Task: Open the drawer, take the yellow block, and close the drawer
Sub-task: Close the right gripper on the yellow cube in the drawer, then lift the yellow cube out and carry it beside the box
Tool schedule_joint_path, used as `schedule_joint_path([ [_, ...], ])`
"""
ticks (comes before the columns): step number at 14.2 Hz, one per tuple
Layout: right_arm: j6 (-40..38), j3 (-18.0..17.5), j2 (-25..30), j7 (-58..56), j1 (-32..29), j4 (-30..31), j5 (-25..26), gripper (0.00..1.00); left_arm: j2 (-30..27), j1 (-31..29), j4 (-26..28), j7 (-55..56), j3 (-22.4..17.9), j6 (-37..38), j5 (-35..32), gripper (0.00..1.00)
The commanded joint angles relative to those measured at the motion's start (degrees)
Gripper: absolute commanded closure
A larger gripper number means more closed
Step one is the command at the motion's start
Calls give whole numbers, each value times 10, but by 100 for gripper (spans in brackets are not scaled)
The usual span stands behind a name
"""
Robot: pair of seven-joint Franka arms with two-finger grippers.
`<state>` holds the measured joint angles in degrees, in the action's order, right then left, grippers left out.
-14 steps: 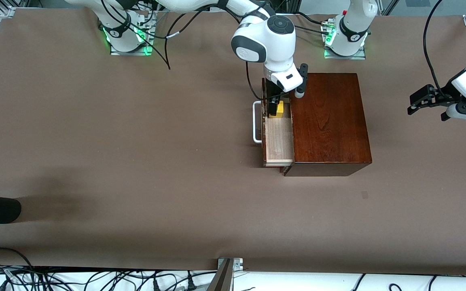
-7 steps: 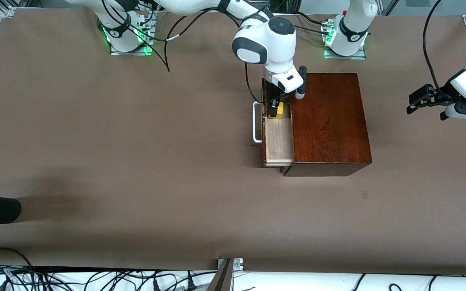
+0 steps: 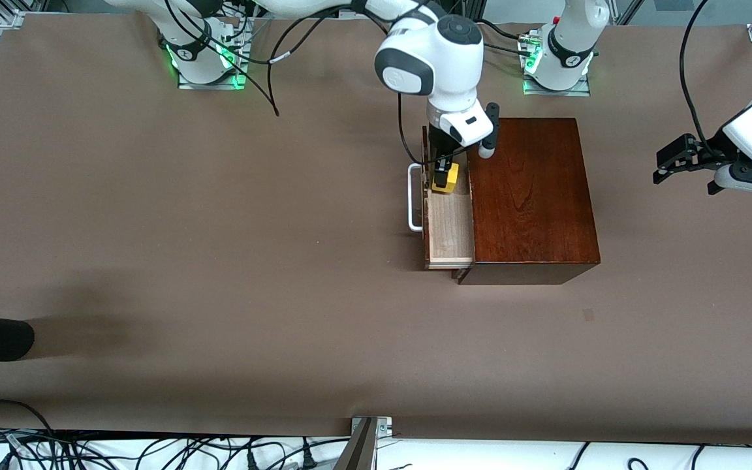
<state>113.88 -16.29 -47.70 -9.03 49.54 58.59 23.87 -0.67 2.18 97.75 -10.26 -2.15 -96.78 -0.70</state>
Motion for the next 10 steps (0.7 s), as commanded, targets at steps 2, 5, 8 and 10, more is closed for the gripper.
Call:
schedule_joint_path([
  [2,-54,4,52,8,-27,-14,-59,100,1,2,-12,5,2,8,0,0],
  [5,-142,12,110,65,-58,-13,-88,100,1,2,-12,5,2,9,0,0],
  [8,-190,48,160,89,-110,-12,-92,100,1,1,-12,5,2,9,0,0],
  [10,-223,49,187,82,-163,-11,-96,100,1,2,-12,5,3,9,0,0],
])
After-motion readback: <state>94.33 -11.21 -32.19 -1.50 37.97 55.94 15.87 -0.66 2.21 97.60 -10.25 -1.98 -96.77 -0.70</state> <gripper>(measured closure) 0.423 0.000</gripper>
